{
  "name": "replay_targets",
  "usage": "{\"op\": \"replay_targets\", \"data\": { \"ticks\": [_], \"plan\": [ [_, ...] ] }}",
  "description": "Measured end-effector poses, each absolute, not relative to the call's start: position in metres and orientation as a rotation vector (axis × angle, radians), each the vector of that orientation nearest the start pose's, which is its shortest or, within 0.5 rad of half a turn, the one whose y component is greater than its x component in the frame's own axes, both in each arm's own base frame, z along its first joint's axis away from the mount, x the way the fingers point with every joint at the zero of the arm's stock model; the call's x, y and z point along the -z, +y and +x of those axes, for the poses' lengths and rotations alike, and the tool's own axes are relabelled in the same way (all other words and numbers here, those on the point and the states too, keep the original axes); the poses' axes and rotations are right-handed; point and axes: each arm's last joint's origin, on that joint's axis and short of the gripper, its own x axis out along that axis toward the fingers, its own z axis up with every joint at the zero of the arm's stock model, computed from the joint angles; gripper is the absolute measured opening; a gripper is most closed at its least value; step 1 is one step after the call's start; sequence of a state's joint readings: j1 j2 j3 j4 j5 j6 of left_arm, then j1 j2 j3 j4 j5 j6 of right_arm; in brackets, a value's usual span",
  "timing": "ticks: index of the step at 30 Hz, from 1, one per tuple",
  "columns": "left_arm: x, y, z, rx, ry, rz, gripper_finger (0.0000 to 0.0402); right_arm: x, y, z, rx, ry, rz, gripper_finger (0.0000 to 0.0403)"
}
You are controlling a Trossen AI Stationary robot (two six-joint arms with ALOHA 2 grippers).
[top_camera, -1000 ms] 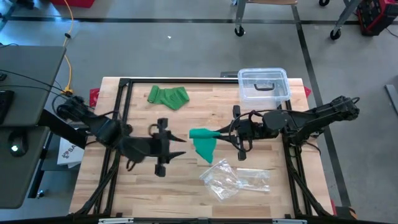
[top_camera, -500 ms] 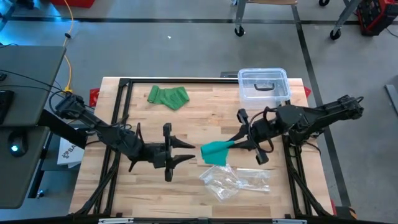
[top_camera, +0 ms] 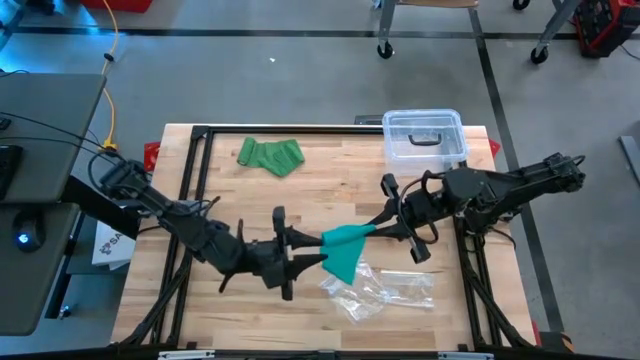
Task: Roll bandage
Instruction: Roll the blue bandage
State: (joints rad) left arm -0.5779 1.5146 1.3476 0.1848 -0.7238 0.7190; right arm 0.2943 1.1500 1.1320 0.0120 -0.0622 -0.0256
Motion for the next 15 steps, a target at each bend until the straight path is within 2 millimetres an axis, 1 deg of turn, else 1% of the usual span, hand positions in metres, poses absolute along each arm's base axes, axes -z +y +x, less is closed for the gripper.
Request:
{"op": "replay_targets", "data": {
  "ticks": [5,9,12,15],
  "plan": [
    [-0.388,-0.186,0.295,-0.135,0.069,0.733,0.0128,-0.398,0.076,0.243,-0.357,0.021,-0.029,0.0037],
    [-0.391,-0.191,0.29,-0.162,0.07,0.748,0.0128,-0.397,0.076,0.244,-0.355,0.023,-0.029,0.0037],
    [-0.393,-0.19,0.291,-0.174,0.054,0.747,0.0128,-0.398,0.076,0.244,-0.355,0.019,-0.028,0.0037],
    [-0.394,-0.183,0.295,-0.195,0.058,0.739,0.0128,-0.398,0.076,0.244,-0.355,0.018,-0.028,0.0037]
  ]
}}
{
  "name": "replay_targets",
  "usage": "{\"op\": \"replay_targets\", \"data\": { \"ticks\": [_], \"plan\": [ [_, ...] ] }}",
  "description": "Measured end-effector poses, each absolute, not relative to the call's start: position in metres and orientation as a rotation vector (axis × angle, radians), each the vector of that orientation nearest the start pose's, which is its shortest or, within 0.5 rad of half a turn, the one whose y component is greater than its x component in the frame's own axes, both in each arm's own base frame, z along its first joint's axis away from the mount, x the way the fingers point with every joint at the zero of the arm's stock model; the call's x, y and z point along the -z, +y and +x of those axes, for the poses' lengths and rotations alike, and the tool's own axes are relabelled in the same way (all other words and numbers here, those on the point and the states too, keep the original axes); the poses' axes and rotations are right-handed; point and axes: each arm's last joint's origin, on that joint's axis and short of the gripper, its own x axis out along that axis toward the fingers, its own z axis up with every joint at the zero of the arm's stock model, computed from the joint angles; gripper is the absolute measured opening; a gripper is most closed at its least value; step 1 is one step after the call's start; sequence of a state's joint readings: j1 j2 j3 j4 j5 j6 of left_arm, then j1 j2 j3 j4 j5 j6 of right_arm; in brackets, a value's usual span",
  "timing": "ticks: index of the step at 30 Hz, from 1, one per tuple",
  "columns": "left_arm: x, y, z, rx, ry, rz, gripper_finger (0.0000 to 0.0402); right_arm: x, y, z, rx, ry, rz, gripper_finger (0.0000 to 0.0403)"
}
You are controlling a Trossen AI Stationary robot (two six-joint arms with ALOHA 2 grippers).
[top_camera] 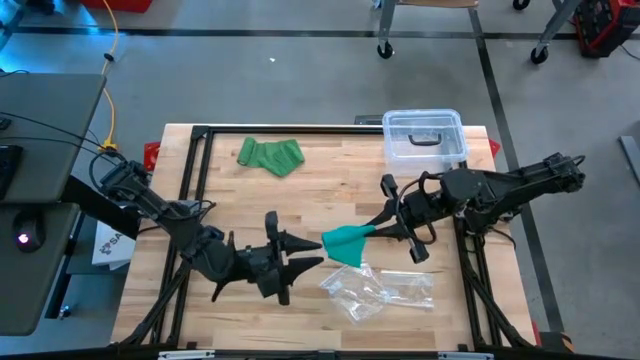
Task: Roll bandage
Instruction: Roll the blue bandage
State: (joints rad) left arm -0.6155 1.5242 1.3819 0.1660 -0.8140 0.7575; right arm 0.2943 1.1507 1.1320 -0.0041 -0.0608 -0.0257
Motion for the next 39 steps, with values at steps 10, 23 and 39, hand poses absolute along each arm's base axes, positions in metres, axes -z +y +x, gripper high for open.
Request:
{"op": "replay_targets", "data": {
  "ticks": [10,23,39],
  "plan": [
    [-0.393,-0.17,0.304,-0.181,0.05,0.675,0.0128,-0.398,0.076,0.244,-0.353,0.011,-0.027,0.0037],
    [-0.396,-0.146,0.316,-0.261,0.017,0.413,0.0128,-0.397,0.074,0.244,-0.291,0.025,-0.047,0.0037],
    [-0.408,-0.129,0.308,-0.117,-0.016,0.206,0.001,-0.394,0.074,0.245,-0.279,0.041,-0.087,0.0106]
  ]
}}
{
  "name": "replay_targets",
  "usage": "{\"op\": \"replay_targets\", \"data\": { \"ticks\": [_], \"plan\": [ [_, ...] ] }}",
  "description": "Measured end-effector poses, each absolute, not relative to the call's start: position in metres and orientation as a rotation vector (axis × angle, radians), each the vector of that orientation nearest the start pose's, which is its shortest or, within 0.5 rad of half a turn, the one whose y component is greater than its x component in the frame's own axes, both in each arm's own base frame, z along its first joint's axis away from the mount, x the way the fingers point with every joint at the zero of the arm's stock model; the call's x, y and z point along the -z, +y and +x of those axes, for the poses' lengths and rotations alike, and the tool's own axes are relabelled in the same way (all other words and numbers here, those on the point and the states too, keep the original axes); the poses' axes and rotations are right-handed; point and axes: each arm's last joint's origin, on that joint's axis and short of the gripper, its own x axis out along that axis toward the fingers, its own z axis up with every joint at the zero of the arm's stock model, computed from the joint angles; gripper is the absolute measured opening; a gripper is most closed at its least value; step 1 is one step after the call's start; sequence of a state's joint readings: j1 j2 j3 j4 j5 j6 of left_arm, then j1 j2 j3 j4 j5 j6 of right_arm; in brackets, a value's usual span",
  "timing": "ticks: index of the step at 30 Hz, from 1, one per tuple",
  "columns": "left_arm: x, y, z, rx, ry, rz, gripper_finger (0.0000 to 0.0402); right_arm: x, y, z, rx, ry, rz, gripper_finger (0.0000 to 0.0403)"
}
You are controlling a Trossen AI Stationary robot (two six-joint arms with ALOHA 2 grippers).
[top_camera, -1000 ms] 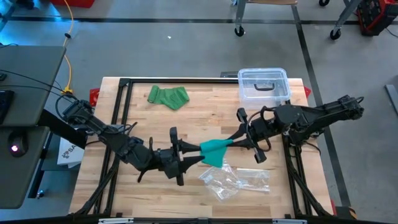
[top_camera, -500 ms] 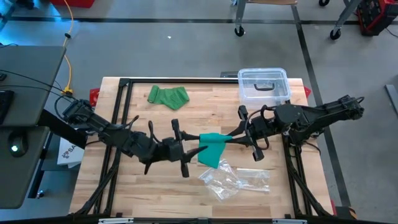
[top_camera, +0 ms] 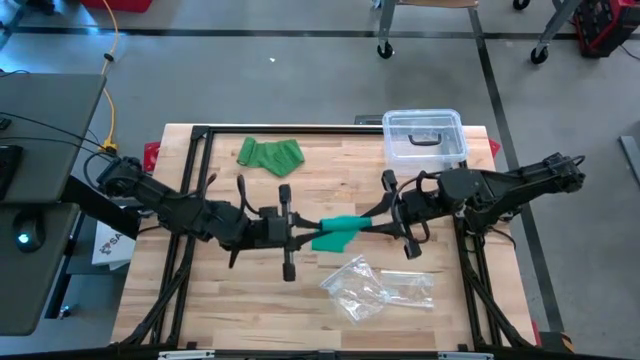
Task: Roll bandage
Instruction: Roll the blue bandage
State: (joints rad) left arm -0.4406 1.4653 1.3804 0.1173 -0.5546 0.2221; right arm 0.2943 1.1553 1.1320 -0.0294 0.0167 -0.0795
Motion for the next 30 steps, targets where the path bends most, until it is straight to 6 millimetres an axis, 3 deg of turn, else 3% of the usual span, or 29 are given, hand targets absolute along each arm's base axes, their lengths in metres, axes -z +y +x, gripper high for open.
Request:
{"op": "replay_targets", "data": {
  "ticks": [7,12,17,21,27,30],
  "plan": [
    [-0.407,-0.126,0.309,-0.126,0.006,0.315,0.0005,-0.396,0.073,0.24,-0.279,0.049,-0.06,0.0188],
    [-0.407,-0.135,0.305,-0.103,0.015,0.471,0.0005,-0.401,0.07,0.225,-0.237,0.073,-0.046,0.0199],
    [-0.411,-0.14,0.301,-0.087,-0.021,0.502,0.0004,-0.399,0.078,0.219,-0.213,0.093,-0.091,0.0199],
    [-0.416,-0.143,0.299,-0.087,-0.065,0.501,0.0004,-0.387,0.092,0.23,-0.193,0.141,-0.172,0.0199],
    [-0.42,-0.145,0.297,-0.055,-0.107,0.485,0.0003,-0.364,0.108,0.257,0.023,0.196,-0.258,0.0199],
    [-0.42,-0.145,0.297,-0.05,-0.113,0.477,0.0003,-0.356,0.113,0.268,0.022,0.195,-0.268,0.0175]
  ]
}}
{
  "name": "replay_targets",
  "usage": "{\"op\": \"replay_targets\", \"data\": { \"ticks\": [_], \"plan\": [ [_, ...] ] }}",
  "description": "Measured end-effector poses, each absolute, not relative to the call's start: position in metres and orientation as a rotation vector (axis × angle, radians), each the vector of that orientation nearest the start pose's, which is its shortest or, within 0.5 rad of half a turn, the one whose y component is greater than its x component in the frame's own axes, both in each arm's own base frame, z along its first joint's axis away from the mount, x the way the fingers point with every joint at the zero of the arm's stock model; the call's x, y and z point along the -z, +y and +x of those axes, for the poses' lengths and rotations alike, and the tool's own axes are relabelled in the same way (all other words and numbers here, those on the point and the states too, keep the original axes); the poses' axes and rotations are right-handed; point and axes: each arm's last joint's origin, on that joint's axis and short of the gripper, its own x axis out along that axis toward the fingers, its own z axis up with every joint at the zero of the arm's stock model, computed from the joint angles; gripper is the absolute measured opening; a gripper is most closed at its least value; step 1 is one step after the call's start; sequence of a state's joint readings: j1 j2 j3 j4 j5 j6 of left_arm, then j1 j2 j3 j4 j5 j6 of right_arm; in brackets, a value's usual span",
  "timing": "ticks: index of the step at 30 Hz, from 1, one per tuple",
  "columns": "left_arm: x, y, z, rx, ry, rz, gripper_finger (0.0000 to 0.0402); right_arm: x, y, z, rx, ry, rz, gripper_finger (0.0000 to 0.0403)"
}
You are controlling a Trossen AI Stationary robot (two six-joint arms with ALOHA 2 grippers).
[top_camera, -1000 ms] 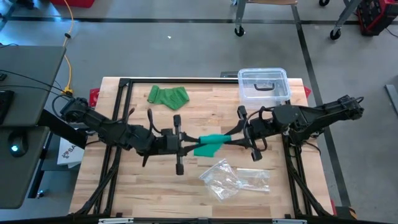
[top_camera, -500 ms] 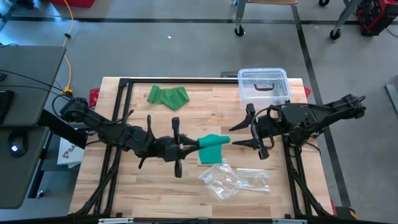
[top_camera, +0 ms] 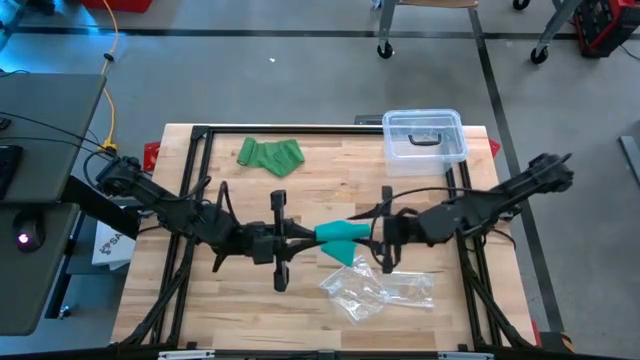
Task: Roll bandage
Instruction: Roll the blue bandage
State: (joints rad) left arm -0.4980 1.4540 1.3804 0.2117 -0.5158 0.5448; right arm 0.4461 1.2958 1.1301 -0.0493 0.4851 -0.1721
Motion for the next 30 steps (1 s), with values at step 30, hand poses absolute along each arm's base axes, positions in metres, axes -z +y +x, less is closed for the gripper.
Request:
{"op": "replay_targets", "data": {
  "ticks": [30],
  "plan": [
    [-0.403,-0.164,0.285,-0.012,-0.153,0.622,0.0003,-0.316,0.11,0.269,-0.057,0.093,-0.056,0.0]
  ]
}}
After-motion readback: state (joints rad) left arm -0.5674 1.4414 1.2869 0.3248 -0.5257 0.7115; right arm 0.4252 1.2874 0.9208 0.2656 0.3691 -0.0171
